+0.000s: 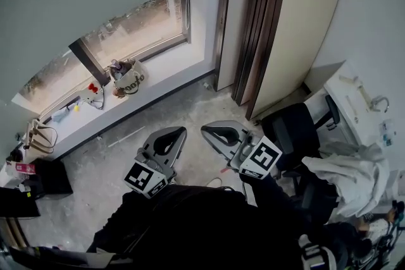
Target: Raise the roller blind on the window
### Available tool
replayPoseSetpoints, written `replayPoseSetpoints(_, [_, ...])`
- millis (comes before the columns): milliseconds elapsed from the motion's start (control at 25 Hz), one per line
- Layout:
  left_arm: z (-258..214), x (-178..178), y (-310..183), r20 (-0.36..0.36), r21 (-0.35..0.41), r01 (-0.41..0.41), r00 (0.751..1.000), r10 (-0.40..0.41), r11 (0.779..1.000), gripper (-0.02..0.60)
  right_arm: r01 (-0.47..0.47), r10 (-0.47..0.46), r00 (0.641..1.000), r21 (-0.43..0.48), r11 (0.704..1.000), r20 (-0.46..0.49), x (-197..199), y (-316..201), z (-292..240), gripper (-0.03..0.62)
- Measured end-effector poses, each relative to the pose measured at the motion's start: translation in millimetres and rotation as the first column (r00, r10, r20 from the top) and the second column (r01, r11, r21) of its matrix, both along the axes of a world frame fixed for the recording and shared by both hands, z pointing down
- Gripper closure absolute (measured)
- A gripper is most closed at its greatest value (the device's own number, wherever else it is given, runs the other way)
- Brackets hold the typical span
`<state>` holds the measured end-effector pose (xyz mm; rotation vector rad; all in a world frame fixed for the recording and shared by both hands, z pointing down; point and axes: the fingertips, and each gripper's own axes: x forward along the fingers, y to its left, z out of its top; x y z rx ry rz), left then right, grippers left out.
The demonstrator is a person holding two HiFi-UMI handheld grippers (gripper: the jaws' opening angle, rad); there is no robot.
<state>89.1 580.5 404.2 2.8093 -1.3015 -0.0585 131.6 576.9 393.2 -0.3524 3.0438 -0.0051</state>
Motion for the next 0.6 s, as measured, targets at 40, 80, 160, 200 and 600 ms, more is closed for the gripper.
replayPoseSetpoints(40, [0.8,3.2,0.0,0.000,-0.002,0.008,1.000,-0.008,1.000,0.575,0.006,-0.006,1.000,-0.001,1.000,-0.002,3.2,0.0,0.9,0.586])
replayPoseSetpoints(80, [1.2,5.7,-0.5,0.000,-0.004,0.015,1.000,-0.015,1.000,0.575,0.012,-0.012,1.000,-0.002,1.000,-0.004,5.9,-0.7,1.6,0.586])
replayPoseSetpoints(160, [2.3,10.1,-2.7,0.000,-0.007,0.029,1.000,-0.029,1.000,0.575,0.019,-0.019,1.000,-0.004,1.000,-0.001,11.8,-3.4,1.7,0.586])
replayPoseSetpoints(200, [3.0,12.3,-4.0,0.000,-0.010,0.036,0.999,-0.036,0.999,0.575,0.021,-0.021,1.000,-0.004,1.000,0.003,15.0,-5.2,1.3,0.586])
replayPoseSetpoints(600, [8.3,-6.8,-49.5,-0.012,-0.019,0.038,0.999,-0.038,0.999,0.575,0.028,-0.028,1.000,-0.011,1.000,0.015,-9.6,-49.1,2.5,0.588])
